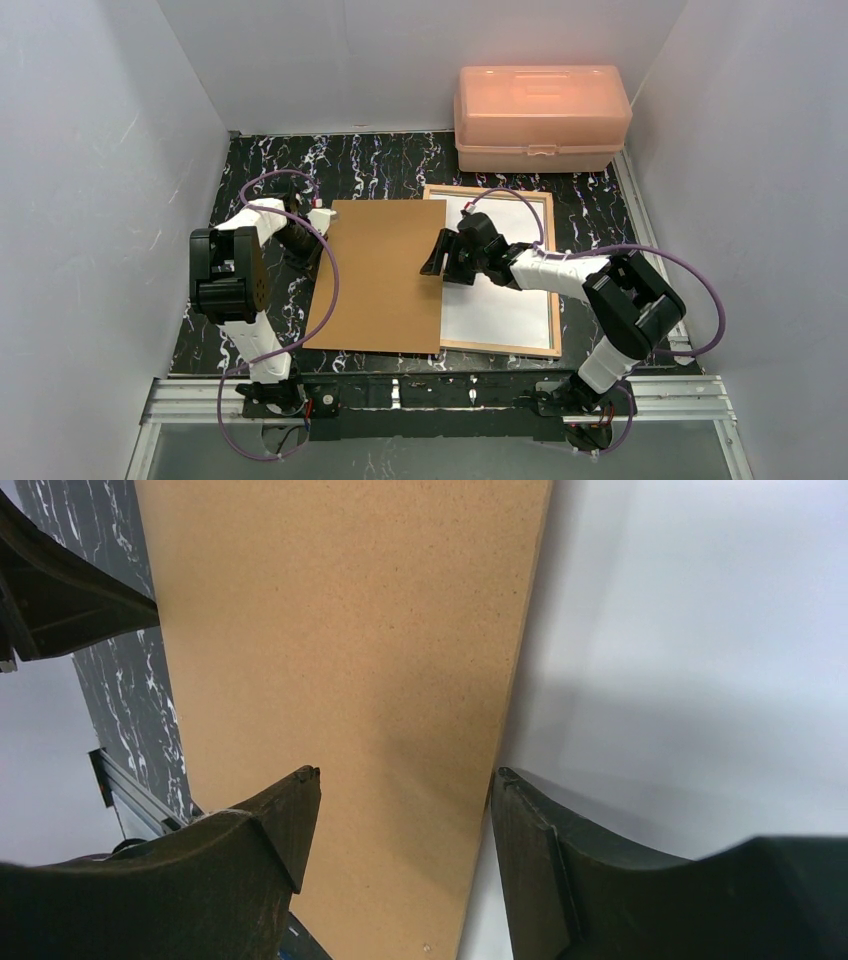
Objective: Put the photo into the frame
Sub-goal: Pick up the photo frame item at the center of the board.
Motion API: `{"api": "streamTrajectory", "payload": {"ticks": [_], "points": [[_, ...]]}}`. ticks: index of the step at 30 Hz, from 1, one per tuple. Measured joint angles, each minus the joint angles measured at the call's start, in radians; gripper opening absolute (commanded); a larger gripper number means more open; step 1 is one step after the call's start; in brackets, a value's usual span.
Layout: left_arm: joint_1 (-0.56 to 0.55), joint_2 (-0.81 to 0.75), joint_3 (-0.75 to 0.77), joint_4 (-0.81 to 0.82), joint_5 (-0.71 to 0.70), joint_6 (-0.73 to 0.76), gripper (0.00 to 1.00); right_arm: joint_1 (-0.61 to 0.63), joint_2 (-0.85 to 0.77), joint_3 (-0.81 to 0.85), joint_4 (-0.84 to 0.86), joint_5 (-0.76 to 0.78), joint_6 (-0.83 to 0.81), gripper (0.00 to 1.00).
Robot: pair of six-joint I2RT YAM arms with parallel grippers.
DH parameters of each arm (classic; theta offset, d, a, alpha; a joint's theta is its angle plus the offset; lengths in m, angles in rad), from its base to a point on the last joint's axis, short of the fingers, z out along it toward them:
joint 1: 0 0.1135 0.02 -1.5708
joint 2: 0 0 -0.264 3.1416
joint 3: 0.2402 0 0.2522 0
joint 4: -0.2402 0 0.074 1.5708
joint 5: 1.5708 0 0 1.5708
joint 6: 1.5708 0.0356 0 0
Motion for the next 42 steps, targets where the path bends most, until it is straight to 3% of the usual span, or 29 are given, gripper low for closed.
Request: {"api": "streamTrajectory", "payload": {"ticks": [7, 16, 26, 28, 31, 33, 35, 38, 40, 42], "points": [[0.0, 0.0, 0.0, 0.0, 0.0, -0.003, 0.09, -0.001, 0.04, 0.0, 0.033, -0.021, 0.005, 0.69], [0.0, 0.0, 0.0, 0.001, 0.0, -0.004, 0.08, -0.006, 0.041, -0.018, 0.069, -0.035, 0.032, 0.55], [-0.01, -0.002, -0.002, 0.0, -0.009, 0.003, 0.07, -0.018, -0.043, -0.049, 0.23, -0.08, 0.14, 0.49], [-0.016, -0.002, -0.002, -0.001, -0.008, 0.005, 0.07, -0.005, -0.043, -0.045, 0.27, -0.105, 0.148, 0.41], [-0.023, -0.003, -0.001, -0.005, 0.001, 0.005, 0.08, 0.019, -0.043, -0.039, 0.28, -0.135, 0.158, 0.16], [-0.026, -0.007, -0.001, -0.009, 0.013, 0.008, 0.15, 0.025, -0.043, -0.031, 0.262, -0.143, 0.163, 0.08], [-0.031, -0.018, 0.002, -0.022, 0.038, 0.013, 0.29, 0.025, -0.043, -0.01, 0.238, -0.146, 0.175, 0.02], [-0.042, -0.07, 0.021, -0.056, 0.078, 0.036, 0.59, 0.028, -0.046, 0.037, 0.2, -0.146, 0.182, 0.01], [-0.045, -0.154, 0.052, -0.081, 0.11, 0.058, 0.73, 0.031, -0.053, 0.069, 0.155, -0.136, 0.18, 0.01], [-0.045, -0.261, 0.092, -0.093, 0.154, 0.085, 0.81, 0.034, -0.061, 0.104, 0.106, -0.12, 0.179, 0.01]]}}
